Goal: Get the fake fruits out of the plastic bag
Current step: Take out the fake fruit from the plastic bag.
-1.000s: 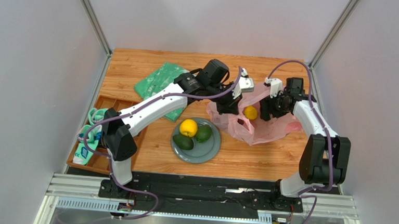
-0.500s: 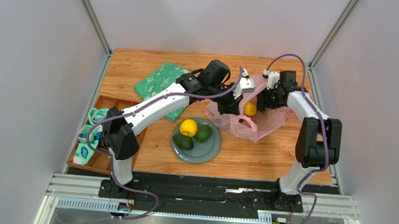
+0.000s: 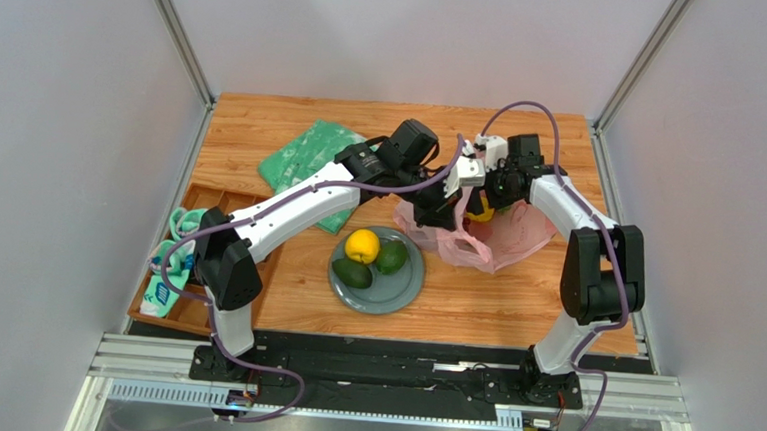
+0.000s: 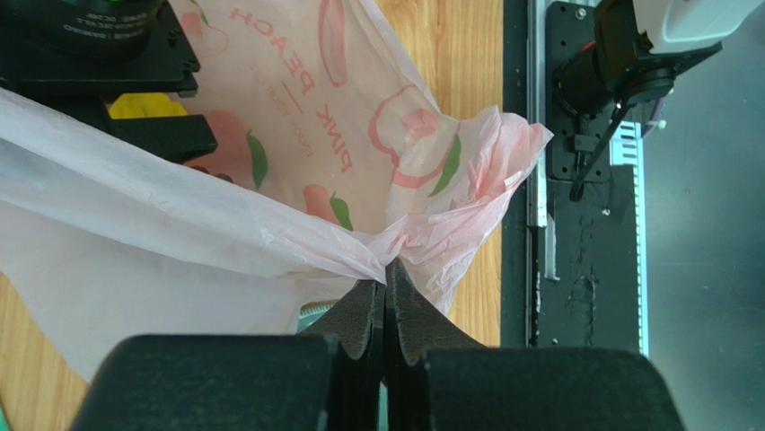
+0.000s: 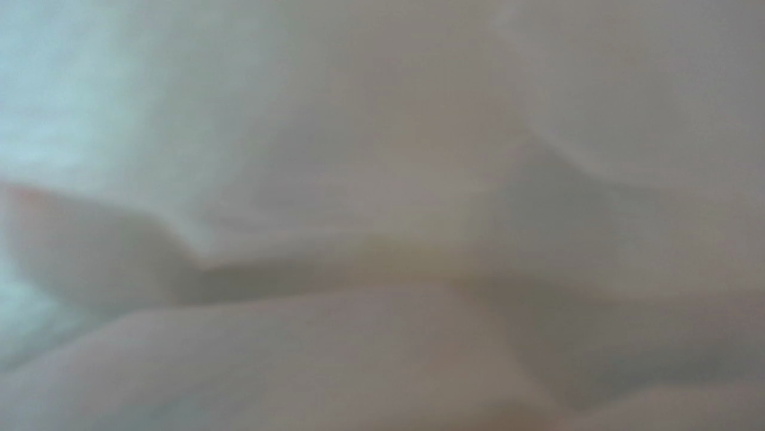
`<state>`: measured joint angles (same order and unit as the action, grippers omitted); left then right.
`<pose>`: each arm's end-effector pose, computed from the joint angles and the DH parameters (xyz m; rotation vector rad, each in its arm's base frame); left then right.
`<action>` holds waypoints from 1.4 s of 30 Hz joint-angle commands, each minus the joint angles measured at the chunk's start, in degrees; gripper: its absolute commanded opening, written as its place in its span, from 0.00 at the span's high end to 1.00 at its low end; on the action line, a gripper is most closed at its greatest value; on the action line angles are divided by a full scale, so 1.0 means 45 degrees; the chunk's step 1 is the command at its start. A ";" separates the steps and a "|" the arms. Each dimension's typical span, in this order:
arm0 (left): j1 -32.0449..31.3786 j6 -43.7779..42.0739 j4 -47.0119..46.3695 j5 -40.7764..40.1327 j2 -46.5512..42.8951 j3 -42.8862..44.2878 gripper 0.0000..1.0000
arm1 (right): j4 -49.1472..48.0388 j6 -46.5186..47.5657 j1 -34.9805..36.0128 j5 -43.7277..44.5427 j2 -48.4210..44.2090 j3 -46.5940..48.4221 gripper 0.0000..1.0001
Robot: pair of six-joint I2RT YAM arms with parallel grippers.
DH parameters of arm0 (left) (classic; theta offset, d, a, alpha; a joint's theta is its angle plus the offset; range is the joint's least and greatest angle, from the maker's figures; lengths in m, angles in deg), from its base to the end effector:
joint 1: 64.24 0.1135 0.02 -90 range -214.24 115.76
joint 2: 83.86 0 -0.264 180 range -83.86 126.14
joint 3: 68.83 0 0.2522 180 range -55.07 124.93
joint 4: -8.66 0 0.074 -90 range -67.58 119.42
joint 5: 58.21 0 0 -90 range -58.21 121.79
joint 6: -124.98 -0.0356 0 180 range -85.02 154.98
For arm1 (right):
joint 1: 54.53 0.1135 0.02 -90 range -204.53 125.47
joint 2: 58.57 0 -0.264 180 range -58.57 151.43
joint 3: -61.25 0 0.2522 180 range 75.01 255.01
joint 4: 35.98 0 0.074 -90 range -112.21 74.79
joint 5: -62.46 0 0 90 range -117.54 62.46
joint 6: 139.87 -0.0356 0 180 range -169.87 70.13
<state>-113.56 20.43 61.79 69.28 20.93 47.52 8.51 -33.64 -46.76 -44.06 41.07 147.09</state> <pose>0.2515 -0.3258 0.3514 1.5224 1.7754 -1.0594 0.3612 0.0595 0.2216 -0.6337 2.4751 0.3161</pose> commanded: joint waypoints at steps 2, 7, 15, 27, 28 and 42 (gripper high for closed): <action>0.0217 -0.0654 0.0351 0.0437 -0.0982 -0.0472 1.00 | -0.0557 -0.0384 0.0148 0.0991 0.0688 0.0741 0.18; 0.0237 -0.0674 0.0352 0.0398 -0.0983 -0.0551 1.00 | -0.0712 -0.0286 0.0343 0.1599 0.1276 0.0859 0.16; 0.0257 -0.0810 0.0468 0.0164 -0.0807 -0.0414 1.00 | -0.0928 -0.0072 0.0461 0.1677 0.1220 0.0645 0.35; 0.0432 -0.0928 0.0137 -0.0499 -0.0124 0.0307 1.00 | 0.1081 0.1157 0.0091 0.0625 -0.4871 -0.0782 0.46; 0.0510 -0.0928 0.0137 -0.0848 -0.0007 0.0618 1.00 | 0.1702 0.1275 0.0012 0.0352 -0.5243 -0.0898 0.46; 0.2540 0.0166 0.0098 -0.2354 -0.2347 0.0799 0.12 | 0.4171 0.3405 0.2894 -0.2796 -0.9135 0.1677 0.45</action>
<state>-105.39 19.27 63.34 61.26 18.88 52.74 27.04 -21.64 -41.97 -51.62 -1.71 149.23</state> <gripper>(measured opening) 0.877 0.606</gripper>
